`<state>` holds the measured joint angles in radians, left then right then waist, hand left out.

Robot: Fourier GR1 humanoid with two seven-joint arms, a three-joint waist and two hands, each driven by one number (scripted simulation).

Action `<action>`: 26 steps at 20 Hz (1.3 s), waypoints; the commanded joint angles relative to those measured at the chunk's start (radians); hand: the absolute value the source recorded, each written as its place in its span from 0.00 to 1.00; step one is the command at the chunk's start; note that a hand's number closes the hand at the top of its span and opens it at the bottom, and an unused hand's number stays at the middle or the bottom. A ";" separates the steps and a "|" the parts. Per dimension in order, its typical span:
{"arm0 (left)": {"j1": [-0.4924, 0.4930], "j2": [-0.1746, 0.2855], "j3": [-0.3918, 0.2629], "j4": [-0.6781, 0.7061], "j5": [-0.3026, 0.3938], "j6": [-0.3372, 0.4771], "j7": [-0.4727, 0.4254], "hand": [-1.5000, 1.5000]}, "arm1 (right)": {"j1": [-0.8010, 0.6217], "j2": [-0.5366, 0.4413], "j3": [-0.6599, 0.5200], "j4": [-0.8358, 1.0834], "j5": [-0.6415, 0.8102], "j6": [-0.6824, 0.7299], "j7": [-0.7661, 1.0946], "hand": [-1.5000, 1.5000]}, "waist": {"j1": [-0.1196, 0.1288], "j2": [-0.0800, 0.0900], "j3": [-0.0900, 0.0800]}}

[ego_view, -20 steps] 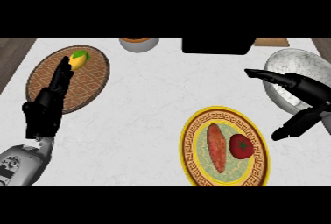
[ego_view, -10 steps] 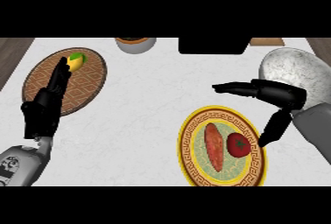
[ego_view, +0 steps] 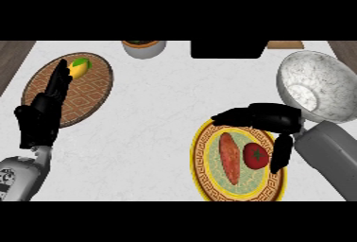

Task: Pick the sweet potato from the plate and place it in the bowl

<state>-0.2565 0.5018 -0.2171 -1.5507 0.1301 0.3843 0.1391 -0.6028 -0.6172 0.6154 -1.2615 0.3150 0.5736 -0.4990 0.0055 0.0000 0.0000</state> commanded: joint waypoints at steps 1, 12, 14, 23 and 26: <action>0.022 -0.046 -0.024 -0.035 -0.054 0.030 0.007 0.50 | -0.026 0.059 0.038 0.031 0.102 0.027 0.051 0.00 | 0.004 0.000 0.000; 0.037 -0.102 0.093 0.039 -0.094 -0.091 -0.044 0.50 | 0.076 0.178 -0.057 0.083 0.285 0.026 -0.010 0.00 | -0.003 0.000 0.000; 0.029 -0.065 0.113 -0.055 -0.093 -0.110 0.041 0.50 | 0.049 0.228 -0.070 0.127 0.296 0.032 0.017 0.00 | 0.001 0.000 0.000; 0.085 -0.156 0.125 0.045 -0.136 -0.119 -0.100 0.50 | 0.041 0.262 0.000 0.276 0.473 -0.092 -0.177 1.00 | 0.007 0.004 0.000; 0.015 -0.145 0.140 -0.046 -0.169 -0.136 0.051 0.50 | 0.027 0.315 -0.062 0.251 0.496 -0.102 -0.150 1.00 | 0.000 0.001 0.000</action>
<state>-0.2288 0.3649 -0.0973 -1.5782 -0.0245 0.2703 0.1666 -0.5548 -0.3319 0.5716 -1.0517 0.7587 0.4766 -0.5957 0.0059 -0.0064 -0.0051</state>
